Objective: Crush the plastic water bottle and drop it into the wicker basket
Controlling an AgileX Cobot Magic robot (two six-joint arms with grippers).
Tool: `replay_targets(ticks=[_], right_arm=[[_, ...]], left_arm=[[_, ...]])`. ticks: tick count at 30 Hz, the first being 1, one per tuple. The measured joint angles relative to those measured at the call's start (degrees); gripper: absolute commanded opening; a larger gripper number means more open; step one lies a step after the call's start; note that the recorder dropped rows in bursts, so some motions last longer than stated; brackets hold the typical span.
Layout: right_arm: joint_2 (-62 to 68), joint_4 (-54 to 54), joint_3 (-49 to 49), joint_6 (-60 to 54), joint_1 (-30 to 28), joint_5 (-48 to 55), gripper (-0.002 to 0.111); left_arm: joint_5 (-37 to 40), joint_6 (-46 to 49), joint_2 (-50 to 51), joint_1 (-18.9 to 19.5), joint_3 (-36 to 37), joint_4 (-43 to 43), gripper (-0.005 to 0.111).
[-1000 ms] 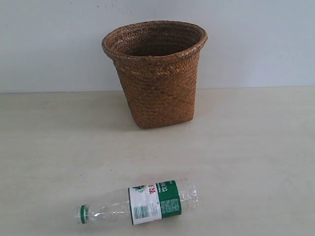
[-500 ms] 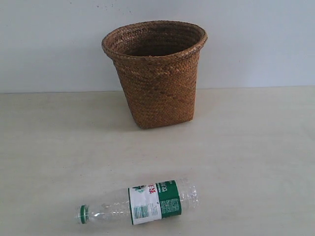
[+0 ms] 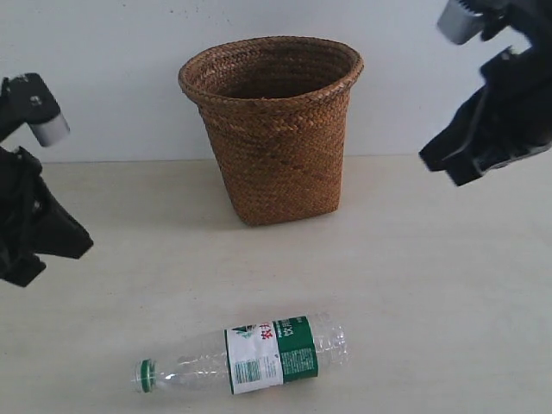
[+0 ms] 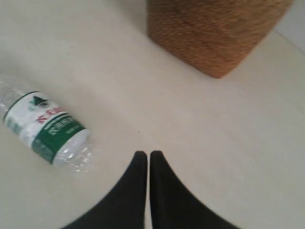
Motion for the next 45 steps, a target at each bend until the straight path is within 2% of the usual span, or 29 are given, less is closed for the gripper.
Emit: replay_targets(ticks=[4, 6, 9, 12, 14, 18, 25, 31, 40, 43, 45], right_arm=[[4.7, 1.2, -2.3, -0.7, 4.5, 4.2, 0.0], [6.8, 1.2, -3.2, -0.7, 6.0, 5.3, 0.0], [9.8, 1.4, -3.9, -0.8, 8.0, 6.1, 0.0], [12.3, 1.4, -4.1, -0.8, 10.0, 6.1, 0.0], [13.6, 1.6, -4.2, -0.8, 11.1, 6.0, 0.0], [16.7, 2.2, -4.2, -0.9, 12.5, 5.2, 0.0], [21.0, 2.9, -4.2, -1.3, 14.5, 4.3, 0.0], [21.6, 3.9, -4.2, -1.3, 14.6, 3.5, 0.0], [21.8, 4.0, -4.2, -1.4, 14.6, 3.4, 0.0], [21.8, 4.2, -4.2, -1.3, 14.6, 3.4, 0.0], [21.8, 4.3, -4.2, -1.3, 14.6, 3.4, 0.0]], left_arm=[[3.1, 7.4, 2.3, -1.9, 0.0, -0.6, 0.005], [4.1, 9.6, 3.4, -2.5, 0.0, -0.6, 0.01], [4.7, 12.7, 4.9, -2.5, 0.0, -0.8, 0.031], [4.7, 18.9, 6.0, -2.5, 1.4, -2.2, 0.057], [4.7, 23.4, 6.8, -2.5, 3.2, -3.5, 0.064], [0.9, 30.5, 8.5, -2.5, 6.9, -7.0, 0.065], [-4.6, 35.7, 12.3, -3.3, 8.7, -11.8, 0.065], [-10.3, 36.5, 16.8, -7.5, 8.7, -12.3, 0.065], [-13.6, 36.5, 22.1, -9.1, 8.7, -12.6, 0.064], [-17.4, 36.5, 24.2, -11.0, 8.7, -12.7, 0.064], [-18.7, 36.5, 25.0, -11.7, 8.7, -12.7, 0.057]])
